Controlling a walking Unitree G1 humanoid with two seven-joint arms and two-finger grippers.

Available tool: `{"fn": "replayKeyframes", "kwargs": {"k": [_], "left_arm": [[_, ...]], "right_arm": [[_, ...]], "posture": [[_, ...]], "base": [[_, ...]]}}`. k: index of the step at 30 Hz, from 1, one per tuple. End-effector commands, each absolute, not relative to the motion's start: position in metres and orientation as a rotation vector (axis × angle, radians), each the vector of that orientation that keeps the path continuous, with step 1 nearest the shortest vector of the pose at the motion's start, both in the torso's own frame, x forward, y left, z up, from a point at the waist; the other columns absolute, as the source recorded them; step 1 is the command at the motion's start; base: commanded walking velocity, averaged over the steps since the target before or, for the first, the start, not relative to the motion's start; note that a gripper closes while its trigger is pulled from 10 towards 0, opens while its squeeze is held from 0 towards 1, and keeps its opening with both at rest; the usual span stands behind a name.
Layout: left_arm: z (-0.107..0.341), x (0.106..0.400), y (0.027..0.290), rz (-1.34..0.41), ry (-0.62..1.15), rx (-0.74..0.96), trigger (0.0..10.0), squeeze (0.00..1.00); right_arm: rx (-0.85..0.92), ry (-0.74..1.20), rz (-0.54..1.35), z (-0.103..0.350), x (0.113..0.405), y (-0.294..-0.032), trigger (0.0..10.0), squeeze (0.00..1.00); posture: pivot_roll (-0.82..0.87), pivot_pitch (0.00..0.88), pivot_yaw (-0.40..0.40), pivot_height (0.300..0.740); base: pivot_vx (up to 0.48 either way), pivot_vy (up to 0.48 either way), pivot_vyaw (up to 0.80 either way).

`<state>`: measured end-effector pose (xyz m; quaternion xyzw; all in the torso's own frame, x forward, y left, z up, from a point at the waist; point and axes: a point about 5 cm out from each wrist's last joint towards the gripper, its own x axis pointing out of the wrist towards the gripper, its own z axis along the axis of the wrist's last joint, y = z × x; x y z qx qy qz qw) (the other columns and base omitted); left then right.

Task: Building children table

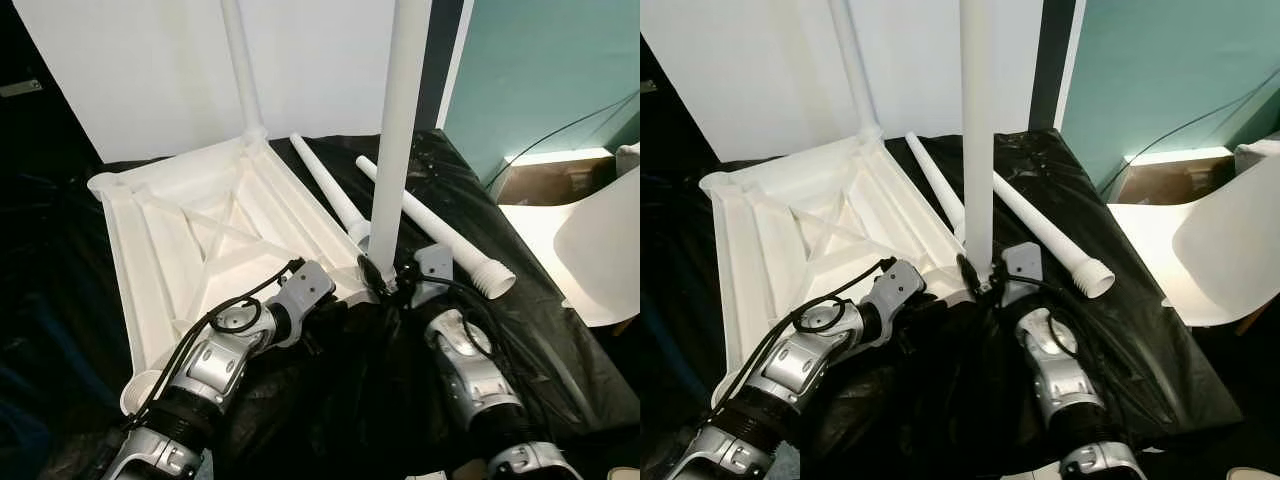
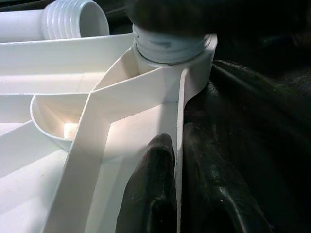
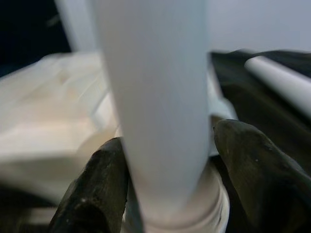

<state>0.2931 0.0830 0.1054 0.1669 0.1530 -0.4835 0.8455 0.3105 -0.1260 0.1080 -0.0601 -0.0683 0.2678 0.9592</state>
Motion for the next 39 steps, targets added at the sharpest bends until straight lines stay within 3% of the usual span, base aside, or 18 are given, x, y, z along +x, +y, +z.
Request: {"fn": "replayKeyframes", "kwargs": {"k": [1, 10, 11, 13, 14, 23, 24, 27, 28, 33, 34, 36, 37, 39], "left_arm": [[0.072, 0.28, 0.097, -1.01, 0.513, 0.336, 10.0, 0.0], [0.073, 0.28, 0.098, -1.013, 0.517, 0.343, 10.0, 0.0], [0.074, 0.281, 0.097, -1.012, 0.513, 0.343, 10.0, 0.0], [0.074, 0.282, 0.097, -1.01, 0.511, 0.342, 10.0, 0.0], [0.074, 0.282, 0.097, -1.008, 0.51, 0.341, 10.0, 0.0], [0.074, 0.281, 0.097, -1.009, 0.511, 0.338, 10.0, 0.0], [0.074, 0.28, 0.098, -1.008, 0.513, 0.339, 10.0, 0.0], [0.074, 0.28, 0.098, -1.007, 0.514, 0.339, 10.0, 0.0], [0.074, 0.279, 0.099, -1.007, 0.515, 0.338, 10.0, 0.0], [0.073, 0.278, 0.099, -1.01, 0.519, 0.335, 10.0, 0.0], [0.073, 0.278, 0.099, -1.011, 0.52, 0.334, 10.0, 0.0], [0.073, 0.278, 0.099, -1.012, 0.52, 0.334, 10.0, 0.0], [0.073, 0.278, 0.099, -1.013, 0.521, 0.335, 10.0, 0.0], [0.073, 0.278, 0.098, -1.014, 0.521, 0.336, 10.0, 0.0]], "right_arm": [[-0.121, -0.147, 0.587, 0.113, 0.314, -0.122, 10.0, 0.0], [-0.237, -0.082, 0.755, 0.123, 0.327, -0.14, 10.0, 0.0], [-0.267, -0.07, 0.823, 0.122, 0.324, -0.14, 4.5, 0.0], [-0.27, -0.067, 0.843, 0.122, 0.323, -0.139, 4.5, 0.0], [-0.261, -0.066, 0.866, 0.122, 0.321, -0.138, 0.0, 0.0], [-0.144, -0.067, 0.774, 0.107, 0.308, -0.124, 0.0, 0.0], [-0.1, -0.082, 0.653, 0.105, 0.308, -0.121, 0.0, 0.0], [-0.079, -0.087, 0.594, 0.104, 0.309, -0.121, 0.0, 0.0], [-0.051, -0.114, 0.467, 0.104, 0.308, -0.122, 0.0, 0.0], [-0.072, -0.118, 0.282, 0.099, 0.304, -0.13, 0.0, 0.0], [-0.083, -0.114, 0.297, 0.1, 0.304, -0.129, 10.0, 0.0], [-0.091, -0.113, 0.313, 0.101, 0.303, -0.128, 10.0, 0.0], [-0.083, -0.123, 0.351, 0.104, 0.304, -0.128, 10.0, 1.0], [-0.082, -0.129, 0.383, 0.106, 0.306, -0.129, 10.0, 1.0]], "posture": [[0.05, 0.0, 0.044, 0.74], [0.06, 0.0, 0.046, 0.74], [0.05, 0.0, 0.038, 0.74], [0.05, 0.0, 0.038, 0.74], [0.05, 0.0, 0.035, 0.74], [0.05, 0.0, 0.037, 0.74], [0.06, 0.0, 0.037, 0.74], [0.06, 0.0, 0.037, 0.74], [0.06, 0.0, 0.037, 0.74], [0.06, 0.0, 0.036, 0.74], [0.06, 0.0, 0.038, 0.74], [0.06, 0.0, 0.038, 0.74], [0.05, 0.0, 0.04, 0.74], [0.04, 0.0, 0.039, 0.74]], "base": [[0.0, 0.0, 0.0], [0.0, 0.0, 0.0], [0.0, 0.0, 0.0], [0.0, 0.0, 0.0], [0.0, 0.0, 0.0], [0.0, 0.0, 0.0], [0.0, 0.0, 0.0], [0.0, 0.0, 0.0], [0.0, 0.0, 0.0], [0.0, 0.0, 0.0], [0.0, 0.0, 0.0], [0.0, 0.0, 0.0], [0.0, 0.0, 0.0], [0.0, 0.0, 0.0]]}}
